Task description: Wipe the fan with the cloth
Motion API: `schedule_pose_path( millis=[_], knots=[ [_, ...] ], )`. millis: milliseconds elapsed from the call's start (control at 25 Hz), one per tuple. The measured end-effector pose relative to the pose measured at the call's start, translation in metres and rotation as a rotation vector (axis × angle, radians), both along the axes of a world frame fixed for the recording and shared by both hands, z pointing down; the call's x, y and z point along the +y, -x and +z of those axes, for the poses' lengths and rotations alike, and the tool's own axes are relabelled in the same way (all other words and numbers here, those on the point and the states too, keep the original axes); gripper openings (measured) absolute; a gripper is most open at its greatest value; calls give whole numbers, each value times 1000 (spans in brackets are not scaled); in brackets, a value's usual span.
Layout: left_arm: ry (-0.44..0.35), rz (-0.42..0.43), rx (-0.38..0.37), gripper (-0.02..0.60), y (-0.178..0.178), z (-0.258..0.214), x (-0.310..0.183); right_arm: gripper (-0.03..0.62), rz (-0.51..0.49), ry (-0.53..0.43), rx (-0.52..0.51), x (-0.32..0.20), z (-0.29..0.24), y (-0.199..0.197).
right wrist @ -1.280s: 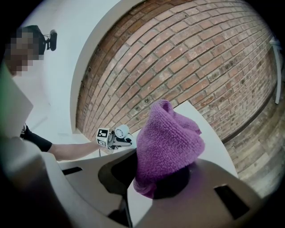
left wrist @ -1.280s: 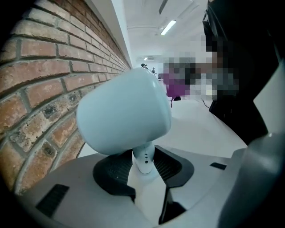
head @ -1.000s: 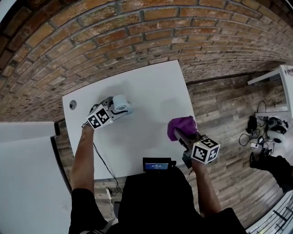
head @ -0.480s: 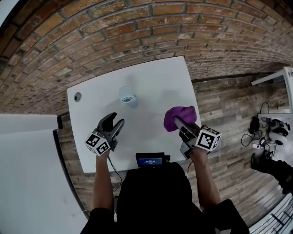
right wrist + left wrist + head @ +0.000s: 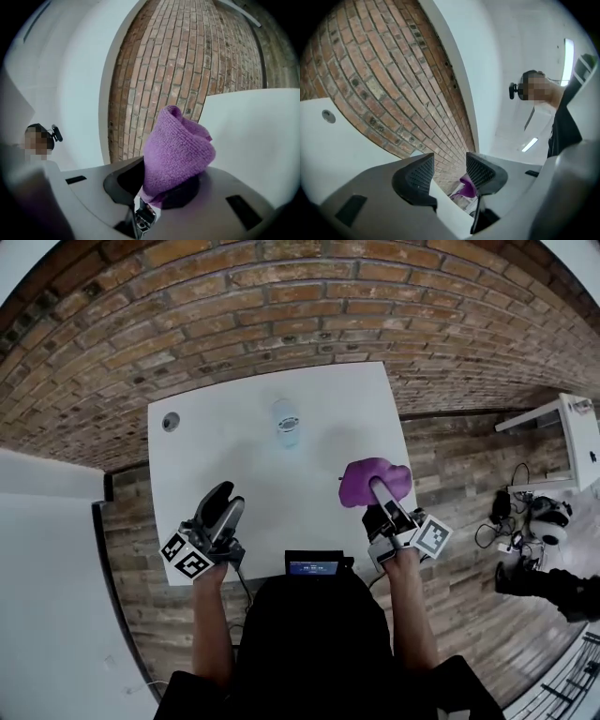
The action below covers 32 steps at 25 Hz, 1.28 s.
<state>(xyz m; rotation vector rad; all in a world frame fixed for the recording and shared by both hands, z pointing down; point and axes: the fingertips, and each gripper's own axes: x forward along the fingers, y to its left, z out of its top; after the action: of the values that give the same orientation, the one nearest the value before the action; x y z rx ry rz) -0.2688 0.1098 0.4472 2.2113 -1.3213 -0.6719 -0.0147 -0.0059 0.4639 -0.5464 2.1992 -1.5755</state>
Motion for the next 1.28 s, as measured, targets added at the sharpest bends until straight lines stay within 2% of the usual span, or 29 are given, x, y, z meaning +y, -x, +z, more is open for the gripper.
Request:
schedule_pose_path(
  millis=[80, 160, 320, 400, 680, 880, 960, 1160, 1280],
  knots=[
    [-28, 5, 58, 229, 7, -9, 14, 61, 31, -20, -4, 15, -11, -2],
    [-51, 10, 101, 201, 14, -15, 28, 61, 55, -30, -11, 31, -20, -3],
    [-92, 52, 168, 135, 14, -25, 47, 61, 97, -71, -6, 57, -41, -11],
    [-109, 76, 187, 133, 10, -31, 51, 61, 111, -96, -17, 65, -51, -14],
    [-68, 96, 175, 132, -4, -37, 68, 61, 91, -145, -74, 78, -63, -8],
    [-64, 60, 196, 60, -3, -44, 80, 61, 50, -165, -123, 72, -70, 2],
    [-61, 53, 196, 10, -7, -50, 79, 61, 37, -185, -130, 66, -75, -1],
    [-63, 64, 148, 6, -19, -64, 73, 61, 22, -207, -153, 56, -75, -7],
    [-71, 80, 148, 6, -30, -70, 70, 61, 23, -220, -147, 53, -72, -14]
  ],
)
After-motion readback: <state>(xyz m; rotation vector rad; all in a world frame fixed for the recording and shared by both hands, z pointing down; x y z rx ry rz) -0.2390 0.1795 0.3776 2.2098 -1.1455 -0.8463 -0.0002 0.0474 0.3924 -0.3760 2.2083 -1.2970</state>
